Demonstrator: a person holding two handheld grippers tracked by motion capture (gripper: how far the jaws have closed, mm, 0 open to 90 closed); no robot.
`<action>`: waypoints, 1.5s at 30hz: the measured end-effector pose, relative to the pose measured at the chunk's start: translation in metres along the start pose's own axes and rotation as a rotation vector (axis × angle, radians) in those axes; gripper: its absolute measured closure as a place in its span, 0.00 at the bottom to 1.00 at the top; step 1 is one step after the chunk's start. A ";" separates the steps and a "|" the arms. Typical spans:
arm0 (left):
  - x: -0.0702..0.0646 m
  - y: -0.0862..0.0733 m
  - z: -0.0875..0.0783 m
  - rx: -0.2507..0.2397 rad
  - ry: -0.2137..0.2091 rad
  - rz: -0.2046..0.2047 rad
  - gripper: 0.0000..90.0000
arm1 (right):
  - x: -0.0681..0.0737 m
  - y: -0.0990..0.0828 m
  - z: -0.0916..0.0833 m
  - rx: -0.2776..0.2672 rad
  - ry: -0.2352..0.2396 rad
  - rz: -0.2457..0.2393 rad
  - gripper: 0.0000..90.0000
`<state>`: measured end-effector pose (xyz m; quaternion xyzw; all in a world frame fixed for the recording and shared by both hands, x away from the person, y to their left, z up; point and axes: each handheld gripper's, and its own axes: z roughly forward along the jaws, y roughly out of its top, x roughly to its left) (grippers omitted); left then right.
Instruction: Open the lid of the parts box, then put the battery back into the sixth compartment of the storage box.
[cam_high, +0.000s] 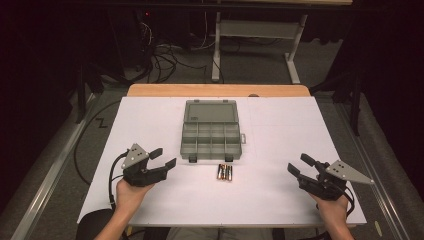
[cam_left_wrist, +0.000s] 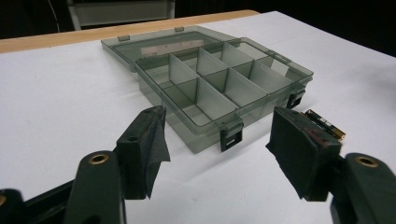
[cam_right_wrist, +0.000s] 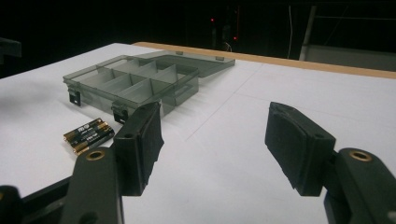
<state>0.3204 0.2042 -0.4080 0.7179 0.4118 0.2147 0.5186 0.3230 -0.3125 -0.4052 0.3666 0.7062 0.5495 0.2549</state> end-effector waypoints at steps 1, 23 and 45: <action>0.000 -0.002 0.000 -0.004 0.003 0.000 0.40 | -0.001 -0.003 0.000 -0.002 0.000 0.004 0.42; -0.004 -0.004 0.008 0.081 0.001 -0.015 0.40 | 0.000 -0.010 0.003 -0.018 -0.011 -0.029 0.41; -0.024 0.021 0.040 0.287 -0.054 0.012 0.46 | 0.001 -0.008 0.004 -0.021 -0.030 -0.039 0.41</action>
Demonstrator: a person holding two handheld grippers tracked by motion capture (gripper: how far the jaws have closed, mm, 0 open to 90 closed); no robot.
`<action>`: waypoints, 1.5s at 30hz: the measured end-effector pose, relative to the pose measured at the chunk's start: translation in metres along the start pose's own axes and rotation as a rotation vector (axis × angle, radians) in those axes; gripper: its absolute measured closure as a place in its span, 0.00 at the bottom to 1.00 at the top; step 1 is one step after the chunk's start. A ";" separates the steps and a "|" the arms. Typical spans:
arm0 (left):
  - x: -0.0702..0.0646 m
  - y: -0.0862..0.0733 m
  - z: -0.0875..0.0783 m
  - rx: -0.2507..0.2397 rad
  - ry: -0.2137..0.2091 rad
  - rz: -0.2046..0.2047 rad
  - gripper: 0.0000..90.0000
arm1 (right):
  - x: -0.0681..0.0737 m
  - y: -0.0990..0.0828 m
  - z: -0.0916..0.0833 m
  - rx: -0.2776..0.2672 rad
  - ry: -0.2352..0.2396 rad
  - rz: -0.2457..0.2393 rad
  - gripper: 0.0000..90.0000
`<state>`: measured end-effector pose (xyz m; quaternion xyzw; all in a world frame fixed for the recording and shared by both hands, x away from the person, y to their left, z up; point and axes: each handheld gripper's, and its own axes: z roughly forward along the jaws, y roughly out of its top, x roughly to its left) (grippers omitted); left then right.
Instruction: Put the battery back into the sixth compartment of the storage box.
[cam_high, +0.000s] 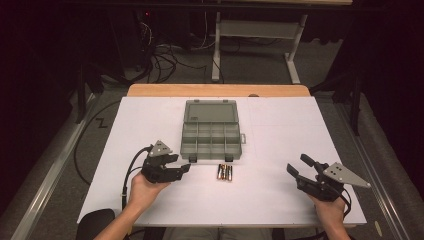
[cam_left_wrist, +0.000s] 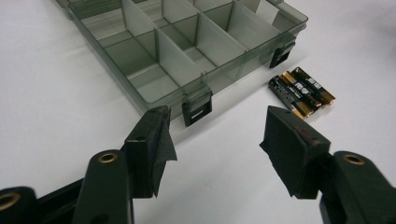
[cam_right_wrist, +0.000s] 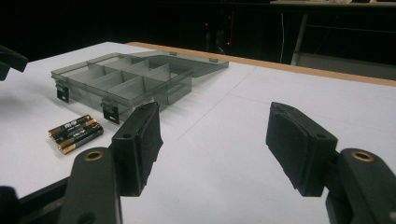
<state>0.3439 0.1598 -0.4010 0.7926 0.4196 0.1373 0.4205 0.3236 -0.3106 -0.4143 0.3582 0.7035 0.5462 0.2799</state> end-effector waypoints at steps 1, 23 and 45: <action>-0.001 0.002 0.001 0.007 0.002 0.008 0.46 | 0.000 0.000 0.000 0.001 -0.001 -0.001 0.41; -0.018 0.026 0.024 0.145 -0.041 0.039 0.50 | 0.002 0.000 0.000 0.010 0.004 -0.012 0.42; -0.034 0.045 0.048 0.287 -0.063 0.045 0.53 | 0.002 0.000 0.002 0.022 0.004 -0.026 0.43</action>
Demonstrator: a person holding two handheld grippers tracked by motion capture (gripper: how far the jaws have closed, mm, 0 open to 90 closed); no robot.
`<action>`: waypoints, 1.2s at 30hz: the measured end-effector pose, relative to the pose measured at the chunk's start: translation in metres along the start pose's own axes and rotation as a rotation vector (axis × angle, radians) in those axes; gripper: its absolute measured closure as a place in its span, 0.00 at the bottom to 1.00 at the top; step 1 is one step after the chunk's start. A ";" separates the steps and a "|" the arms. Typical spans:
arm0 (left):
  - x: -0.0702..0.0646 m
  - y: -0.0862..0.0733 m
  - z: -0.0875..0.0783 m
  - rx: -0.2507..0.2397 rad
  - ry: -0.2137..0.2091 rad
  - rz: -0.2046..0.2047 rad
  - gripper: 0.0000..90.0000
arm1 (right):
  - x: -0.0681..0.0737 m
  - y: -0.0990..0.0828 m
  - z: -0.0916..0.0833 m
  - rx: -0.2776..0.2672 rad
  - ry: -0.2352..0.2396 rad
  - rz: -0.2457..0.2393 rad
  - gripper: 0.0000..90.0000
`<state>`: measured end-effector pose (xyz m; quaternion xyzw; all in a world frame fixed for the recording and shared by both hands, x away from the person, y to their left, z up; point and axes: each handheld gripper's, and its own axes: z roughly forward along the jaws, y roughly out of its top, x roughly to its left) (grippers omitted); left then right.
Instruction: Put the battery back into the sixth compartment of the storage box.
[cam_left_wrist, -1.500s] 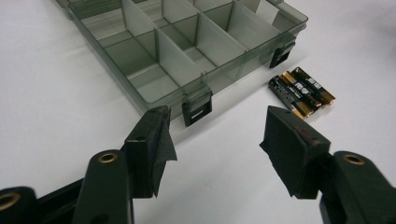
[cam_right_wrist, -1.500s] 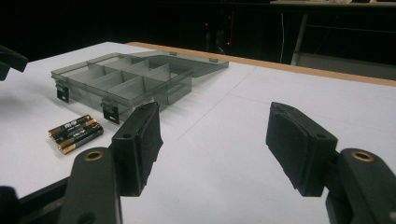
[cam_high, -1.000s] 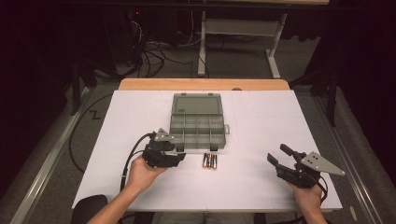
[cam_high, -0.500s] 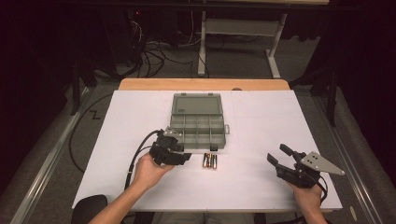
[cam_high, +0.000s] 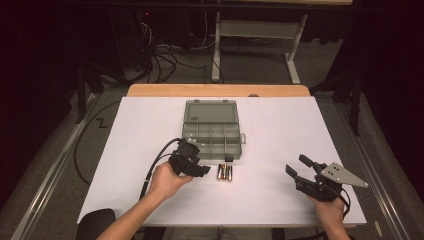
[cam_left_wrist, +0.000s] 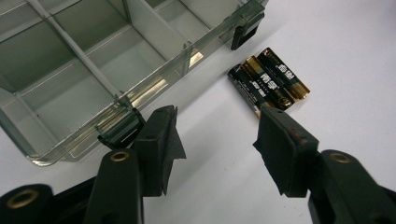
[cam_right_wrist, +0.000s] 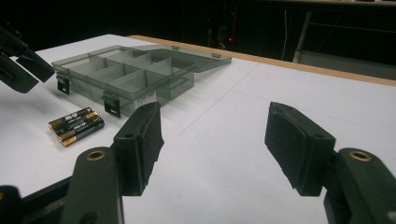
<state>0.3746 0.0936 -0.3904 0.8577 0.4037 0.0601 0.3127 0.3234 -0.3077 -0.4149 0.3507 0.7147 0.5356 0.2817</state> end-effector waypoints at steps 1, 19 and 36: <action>-0.001 0.001 0.001 0.001 0.002 0.001 0.53 | 0.000 0.000 0.000 0.001 0.001 0.000 0.43; -0.012 0.017 0.014 0.038 0.015 0.039 0.56 | 0.002 0.000 0.001 0.009 0.003 -0.012 0.44; -0.020 0.029 0.034 0.104 -0.018 0.010 0.61 | 0.002 0.000 0.002 0.012 0.007 -0.021 0.44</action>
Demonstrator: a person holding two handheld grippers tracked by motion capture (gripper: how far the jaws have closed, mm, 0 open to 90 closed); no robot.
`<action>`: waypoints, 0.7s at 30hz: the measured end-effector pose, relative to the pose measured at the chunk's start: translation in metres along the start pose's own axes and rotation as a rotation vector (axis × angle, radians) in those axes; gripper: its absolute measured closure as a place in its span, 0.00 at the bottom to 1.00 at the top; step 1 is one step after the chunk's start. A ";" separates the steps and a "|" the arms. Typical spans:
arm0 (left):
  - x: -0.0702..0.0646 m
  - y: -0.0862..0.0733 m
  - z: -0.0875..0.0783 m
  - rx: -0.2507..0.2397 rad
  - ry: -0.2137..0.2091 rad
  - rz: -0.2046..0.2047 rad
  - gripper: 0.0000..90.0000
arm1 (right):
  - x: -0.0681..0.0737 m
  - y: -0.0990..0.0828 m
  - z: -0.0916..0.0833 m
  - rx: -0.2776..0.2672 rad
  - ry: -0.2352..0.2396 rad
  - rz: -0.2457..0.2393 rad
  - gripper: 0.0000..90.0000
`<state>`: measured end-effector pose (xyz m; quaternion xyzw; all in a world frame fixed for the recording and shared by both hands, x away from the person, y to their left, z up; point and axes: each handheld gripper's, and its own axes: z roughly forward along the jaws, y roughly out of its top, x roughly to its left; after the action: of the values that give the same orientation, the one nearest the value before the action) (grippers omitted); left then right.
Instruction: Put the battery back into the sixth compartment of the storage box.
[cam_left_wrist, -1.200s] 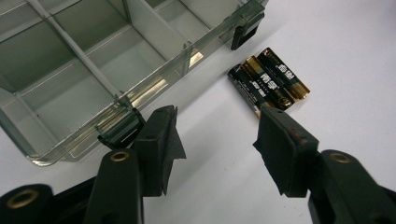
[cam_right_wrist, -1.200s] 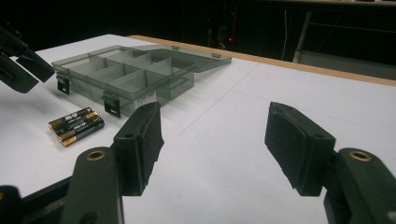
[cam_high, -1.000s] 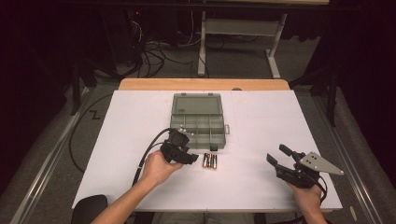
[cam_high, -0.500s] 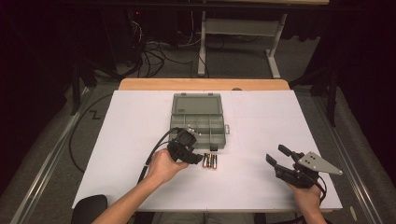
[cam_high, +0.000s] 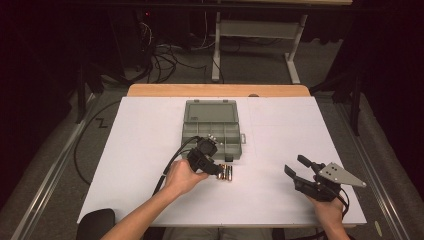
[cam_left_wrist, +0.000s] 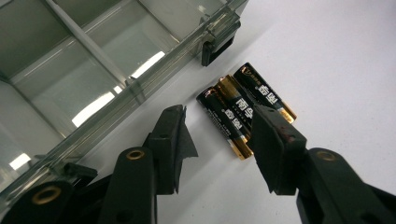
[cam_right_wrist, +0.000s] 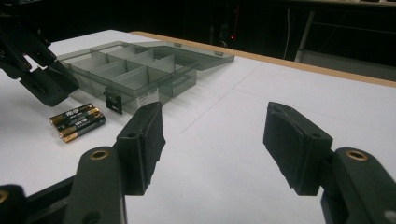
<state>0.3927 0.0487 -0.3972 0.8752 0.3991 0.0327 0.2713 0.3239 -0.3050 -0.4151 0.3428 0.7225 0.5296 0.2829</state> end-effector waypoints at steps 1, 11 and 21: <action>0.000 0.001 0.001 0.003 -0.001 0.000 0.62 | 0.000 0.000 0.000 0.001 0.000 0.000 0.44; 0.003 0.004 0.010 0.010 -0.011 -0.022 0.65 | 0.000 0.000 0.000 0.004 -0.003 0.003 0.44; 0.004 0.005 0.015 0.012 -0.020 -0.034 0.66 | -0.001 0.000 0.000 0.006 -0.004 0.000 0.45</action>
<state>0.4029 0.0427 -0.4080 0.8702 0.4116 0.0170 0.2703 0.3241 -0.3056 -0.4155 0.3446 0.7235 0.5269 0.2832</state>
